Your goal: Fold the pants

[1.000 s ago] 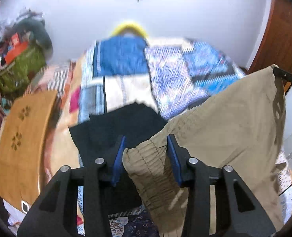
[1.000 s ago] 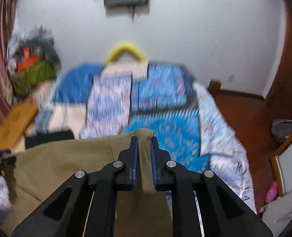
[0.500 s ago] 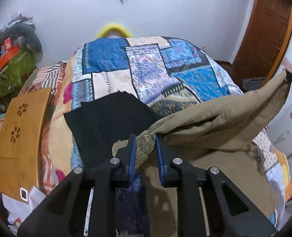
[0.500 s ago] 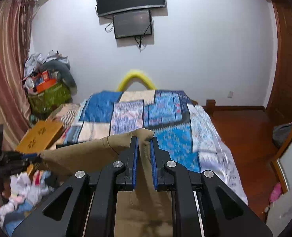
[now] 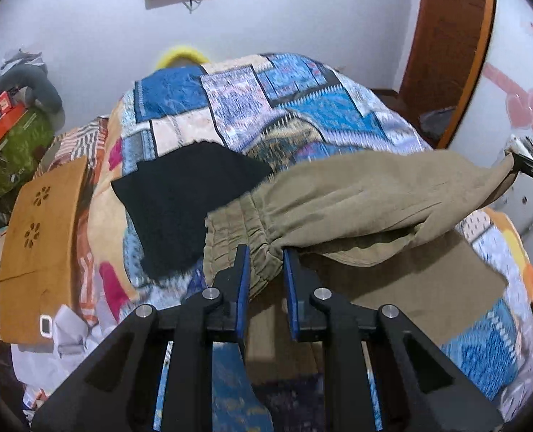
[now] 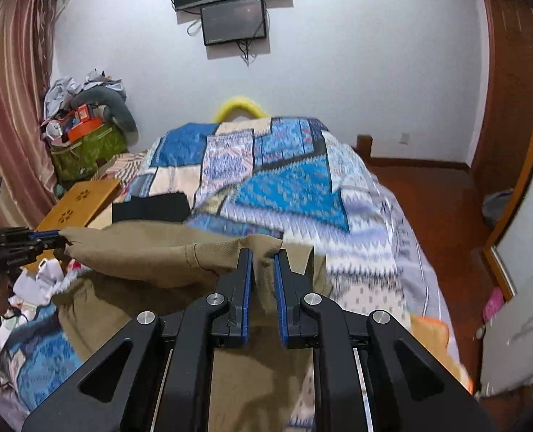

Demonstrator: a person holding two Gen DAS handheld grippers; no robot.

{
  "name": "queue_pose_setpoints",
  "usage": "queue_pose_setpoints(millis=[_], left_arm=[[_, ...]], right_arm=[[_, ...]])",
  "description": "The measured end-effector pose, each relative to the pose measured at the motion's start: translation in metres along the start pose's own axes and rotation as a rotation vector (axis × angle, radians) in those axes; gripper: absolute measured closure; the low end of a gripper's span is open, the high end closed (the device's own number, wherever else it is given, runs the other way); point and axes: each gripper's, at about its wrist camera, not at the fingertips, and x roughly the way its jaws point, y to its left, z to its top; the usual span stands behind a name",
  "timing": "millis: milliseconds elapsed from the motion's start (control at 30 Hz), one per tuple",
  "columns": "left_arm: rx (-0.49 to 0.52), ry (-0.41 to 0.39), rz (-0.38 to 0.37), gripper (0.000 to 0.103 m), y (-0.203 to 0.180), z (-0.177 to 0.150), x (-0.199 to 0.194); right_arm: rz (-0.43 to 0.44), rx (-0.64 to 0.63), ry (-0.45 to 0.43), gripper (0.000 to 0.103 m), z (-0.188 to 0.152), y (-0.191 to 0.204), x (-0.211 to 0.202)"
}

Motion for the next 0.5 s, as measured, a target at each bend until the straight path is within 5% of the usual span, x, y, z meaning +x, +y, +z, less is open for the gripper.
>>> queue_pose_setpoints(millis=[233, 500], left_arm=[[0.013, 0.057, -0.044, 0.085, -0.010, -0.034, 0.007], [0.007, 0.069, -0.009, 0.081, -0.011, -0.044, 0.001]], right_arm=[[-0.032, 0.059, 0.110, 0.091, -0.060, -0.004, 0.010], [-0.064, 0.107, 0.184, 0.087, -0.097, -0.009, 0.001]])
